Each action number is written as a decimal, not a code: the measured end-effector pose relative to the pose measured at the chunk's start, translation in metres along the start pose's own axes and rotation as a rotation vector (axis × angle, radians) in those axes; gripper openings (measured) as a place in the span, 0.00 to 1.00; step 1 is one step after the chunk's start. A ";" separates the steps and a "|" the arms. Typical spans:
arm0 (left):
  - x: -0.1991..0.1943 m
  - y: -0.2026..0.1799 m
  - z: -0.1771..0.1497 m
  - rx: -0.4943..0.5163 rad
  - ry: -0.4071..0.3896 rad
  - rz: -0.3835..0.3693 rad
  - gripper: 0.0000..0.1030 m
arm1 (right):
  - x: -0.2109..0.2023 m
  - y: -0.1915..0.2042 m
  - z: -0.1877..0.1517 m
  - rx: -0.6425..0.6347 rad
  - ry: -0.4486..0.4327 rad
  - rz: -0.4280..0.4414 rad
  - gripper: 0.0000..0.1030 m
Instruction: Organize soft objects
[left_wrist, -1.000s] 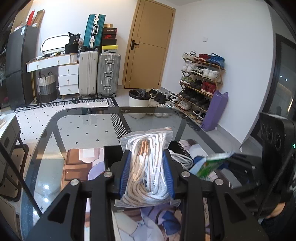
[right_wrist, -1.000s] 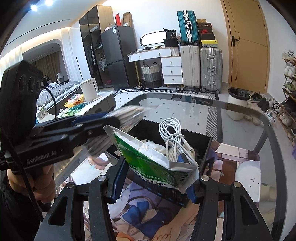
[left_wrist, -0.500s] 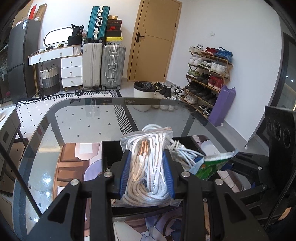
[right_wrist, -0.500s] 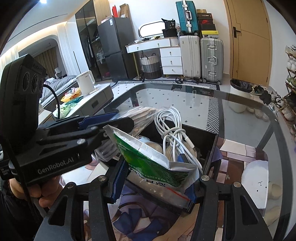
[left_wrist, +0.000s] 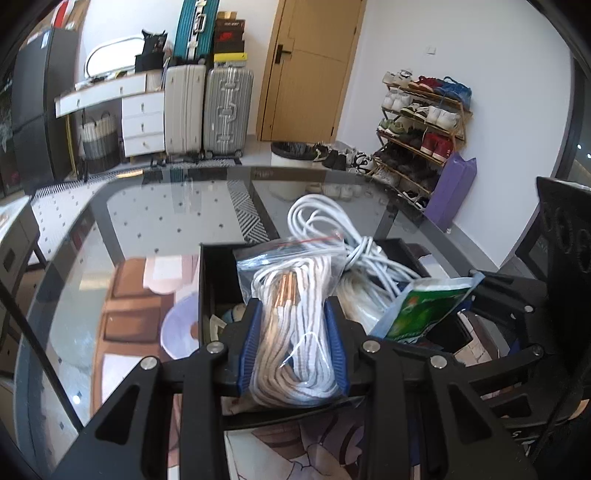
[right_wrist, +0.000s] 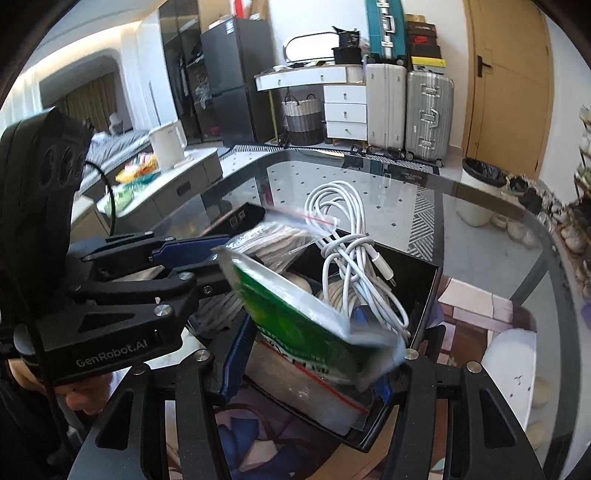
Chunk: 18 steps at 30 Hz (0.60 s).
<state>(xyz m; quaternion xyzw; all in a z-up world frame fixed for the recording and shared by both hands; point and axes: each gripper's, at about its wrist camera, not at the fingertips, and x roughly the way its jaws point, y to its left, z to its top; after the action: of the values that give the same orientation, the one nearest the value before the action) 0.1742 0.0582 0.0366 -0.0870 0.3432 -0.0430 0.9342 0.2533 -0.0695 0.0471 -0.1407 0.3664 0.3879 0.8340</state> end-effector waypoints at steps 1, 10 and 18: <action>-0.001 -0.002 -0.001 0.012 -0.004 0.009 0.32 | 0.000 0.000 0.000 0.000 0.001 0.009 0.55; -0.016 -0.001 -0.002 0.009 -0.021 0.015 0.60 | -0.017 0.000 -0.007 -0.031 -0.055 0.022 0.85; -0.050 -0.002 -0.012 0.029 -0.128 0.065 0.96 | -0.053 -0.007 -0.026 0.003 -0.159 0.001 0.99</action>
<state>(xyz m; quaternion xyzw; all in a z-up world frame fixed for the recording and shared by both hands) 0.1280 0.0612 0.0594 -0.0648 0.2846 -0.0117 0.9564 0.2228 -0.1165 0.0675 -0.1081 0.2997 0.3977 0.8604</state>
